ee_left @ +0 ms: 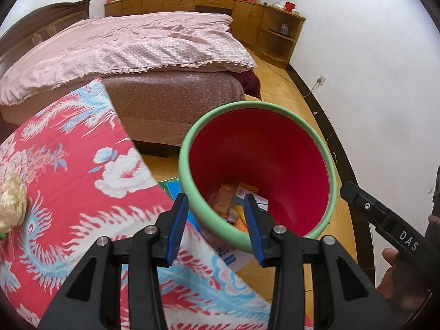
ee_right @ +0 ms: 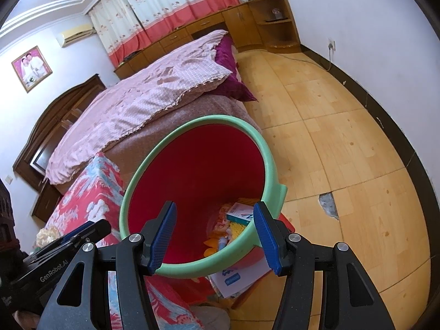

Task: Collect trash
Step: 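Open the left gripper over the bucket and withdraw both grippers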

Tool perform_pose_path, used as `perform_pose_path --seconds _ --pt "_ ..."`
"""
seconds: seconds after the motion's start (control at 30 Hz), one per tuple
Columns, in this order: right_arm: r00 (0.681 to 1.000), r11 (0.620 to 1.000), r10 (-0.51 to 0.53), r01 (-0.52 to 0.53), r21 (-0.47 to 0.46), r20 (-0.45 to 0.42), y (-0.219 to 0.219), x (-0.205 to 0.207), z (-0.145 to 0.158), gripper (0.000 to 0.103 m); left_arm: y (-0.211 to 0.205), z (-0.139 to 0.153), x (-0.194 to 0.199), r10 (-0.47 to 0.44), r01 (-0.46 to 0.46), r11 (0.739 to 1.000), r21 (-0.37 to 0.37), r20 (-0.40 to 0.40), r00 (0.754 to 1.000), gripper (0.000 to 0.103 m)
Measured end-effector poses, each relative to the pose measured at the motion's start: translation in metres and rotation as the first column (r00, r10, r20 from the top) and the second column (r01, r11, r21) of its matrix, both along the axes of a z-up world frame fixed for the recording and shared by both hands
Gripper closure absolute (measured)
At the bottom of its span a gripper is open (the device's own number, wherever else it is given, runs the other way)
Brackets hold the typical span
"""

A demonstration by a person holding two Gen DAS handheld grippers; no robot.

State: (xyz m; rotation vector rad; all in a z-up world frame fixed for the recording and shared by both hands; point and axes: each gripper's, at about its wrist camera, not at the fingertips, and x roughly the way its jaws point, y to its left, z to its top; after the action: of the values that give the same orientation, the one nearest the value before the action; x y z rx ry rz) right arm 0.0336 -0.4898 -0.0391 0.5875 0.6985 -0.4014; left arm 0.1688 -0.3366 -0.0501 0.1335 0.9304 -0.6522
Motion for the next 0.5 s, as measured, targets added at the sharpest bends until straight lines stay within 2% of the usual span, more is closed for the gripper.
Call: perform_pose_path --seconds 0.5 --pt "0.997 0.997 0.069 -0.069 -0.022 0.016 0.036 -0.001 0.018 0.043 0.054 0.019 -0.009 0.094 -0.093 0.995 -0.032 0.005 0.996 0.061"
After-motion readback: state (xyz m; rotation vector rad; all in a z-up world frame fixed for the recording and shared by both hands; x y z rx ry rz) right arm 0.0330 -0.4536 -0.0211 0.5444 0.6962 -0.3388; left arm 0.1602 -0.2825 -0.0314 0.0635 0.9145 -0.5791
